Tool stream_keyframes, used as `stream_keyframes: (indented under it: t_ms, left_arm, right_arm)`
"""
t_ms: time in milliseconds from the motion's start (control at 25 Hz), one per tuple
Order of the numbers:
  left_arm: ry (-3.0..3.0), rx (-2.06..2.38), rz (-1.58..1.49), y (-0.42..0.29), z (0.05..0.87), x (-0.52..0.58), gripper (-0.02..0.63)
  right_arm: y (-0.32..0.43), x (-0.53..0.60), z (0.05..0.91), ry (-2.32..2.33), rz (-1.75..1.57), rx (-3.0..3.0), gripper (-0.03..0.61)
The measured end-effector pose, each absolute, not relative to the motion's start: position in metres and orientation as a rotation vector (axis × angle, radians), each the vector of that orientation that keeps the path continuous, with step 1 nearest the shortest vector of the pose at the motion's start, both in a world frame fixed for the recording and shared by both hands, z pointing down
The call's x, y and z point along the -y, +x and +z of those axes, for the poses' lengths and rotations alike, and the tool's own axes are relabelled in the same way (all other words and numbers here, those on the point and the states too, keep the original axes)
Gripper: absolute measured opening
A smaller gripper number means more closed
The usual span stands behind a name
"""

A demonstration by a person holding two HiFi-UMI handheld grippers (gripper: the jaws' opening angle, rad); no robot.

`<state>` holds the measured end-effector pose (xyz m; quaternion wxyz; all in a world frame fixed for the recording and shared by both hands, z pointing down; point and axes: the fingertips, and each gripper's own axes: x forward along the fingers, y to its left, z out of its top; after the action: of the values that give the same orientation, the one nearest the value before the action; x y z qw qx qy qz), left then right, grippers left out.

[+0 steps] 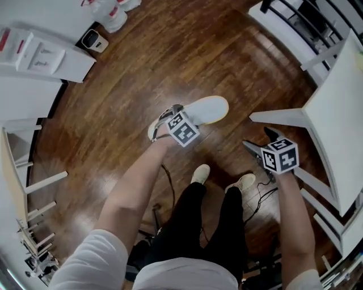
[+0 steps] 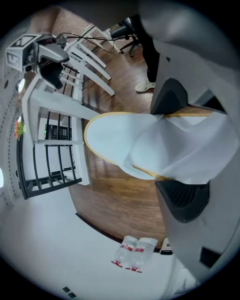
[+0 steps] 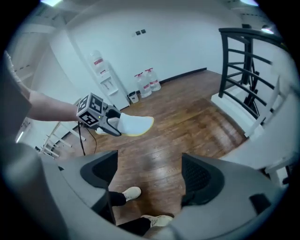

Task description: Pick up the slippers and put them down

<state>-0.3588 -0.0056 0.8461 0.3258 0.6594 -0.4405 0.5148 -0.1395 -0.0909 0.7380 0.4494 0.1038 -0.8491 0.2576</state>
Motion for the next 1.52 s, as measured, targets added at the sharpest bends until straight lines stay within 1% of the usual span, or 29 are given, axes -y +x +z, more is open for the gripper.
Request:
stream_keyframes:
  t_ms: [120,240,600,760,920,1040,1080,1120,1280,1520]
  left_arm:
    - [1.68,1.173,1.324,-0.364,0.923,0.001,0.43]
    - [1.613,1.199,1.283,-0.369,1.004,-0.002,0.43]
    - [1.368,1.286,1.184,-0.373,1.281,-0.011,0.43]
    - [1.275,1.333,1.122,-0.358,1.38,-0.014,0.43]
    - [1.208,1.321,1.101,-0.341,1.443,-0.024,0.433]
    - [1.203,1.274,1.105,-0.337,1.456,-0.029,0.458]
    - [1.213,1.259,1.103,-0.337,1.45,-0.029,0.518]
    - [1.227,1.243,1.102,-0.336,1.44,-0.03,0.561]
    - [1.3,1.208,1.125,-0.337,1.363,-0.039,0.565]
    - [1.323,1.19,1.122,-0.341,1.205,-0.066,0.552]
  right_arm:
    - [-0.172,0.104,0.816,0.176,0.623,2.064,0.414]
    - [-0.19,0.113,0.898,0.12,0.604,2.021,0.414]
    - [-0.184,0.11,1.138,0.02,0.568,1.962,0.414]
    - [-0.173,0.103,1.22,0.003,0.56,1.965,0.414]
    - [-0.163,0.094,1.267,-0.025,0.562,1.953,0.414]
    - [-0.161,0.09,1.275,-0.048,0.572,1.942,0.414]
    - [-0.161,0.089,1.272,-0.047,0.574,1.941,0.414]
    - [-0.161,0.089,1.264,-0.042,0.577,1.939,0.414]
    - [-0.163,0.085,1.2,-0.008,0.599,1.945,0.414]
    - [-0.159,0.077,1.06,0.013,0.602,1.957,0.414]
